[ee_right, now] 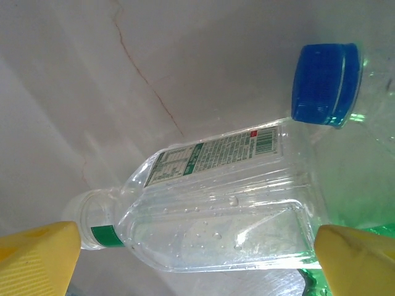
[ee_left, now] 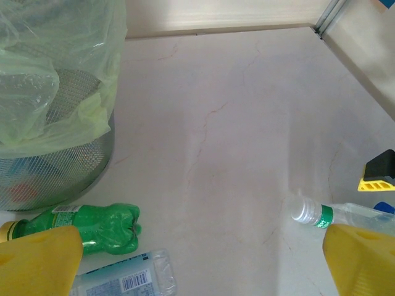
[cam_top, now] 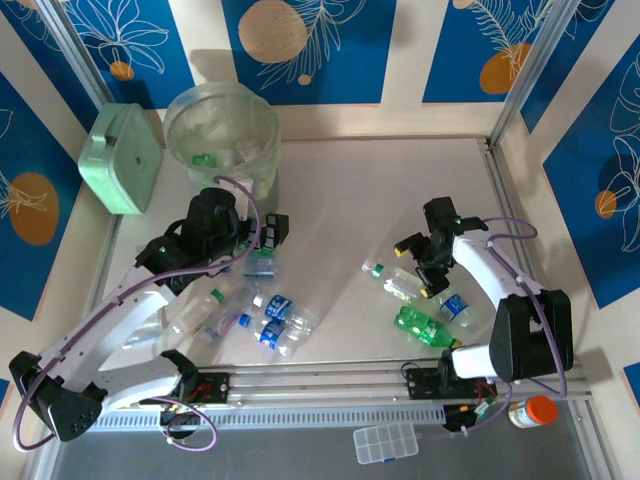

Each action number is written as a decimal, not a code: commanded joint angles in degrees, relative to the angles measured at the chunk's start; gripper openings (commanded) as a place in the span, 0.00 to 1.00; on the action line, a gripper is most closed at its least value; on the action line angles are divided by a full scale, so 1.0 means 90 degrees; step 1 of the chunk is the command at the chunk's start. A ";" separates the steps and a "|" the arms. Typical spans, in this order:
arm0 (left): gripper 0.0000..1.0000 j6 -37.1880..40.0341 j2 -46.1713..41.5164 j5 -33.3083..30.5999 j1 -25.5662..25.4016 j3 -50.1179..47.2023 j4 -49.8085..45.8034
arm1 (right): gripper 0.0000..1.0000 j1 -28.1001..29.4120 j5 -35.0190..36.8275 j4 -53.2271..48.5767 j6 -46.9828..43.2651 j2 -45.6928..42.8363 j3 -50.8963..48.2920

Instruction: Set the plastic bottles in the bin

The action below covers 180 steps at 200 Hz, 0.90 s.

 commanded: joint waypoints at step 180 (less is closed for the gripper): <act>0.99 0.0309 0.0026 0.0151 -0.0033 -0.0055 0.0136 | 0.99 -0.0200 -0.0397 0.0258 -0.1003 -0.0045 -0.0164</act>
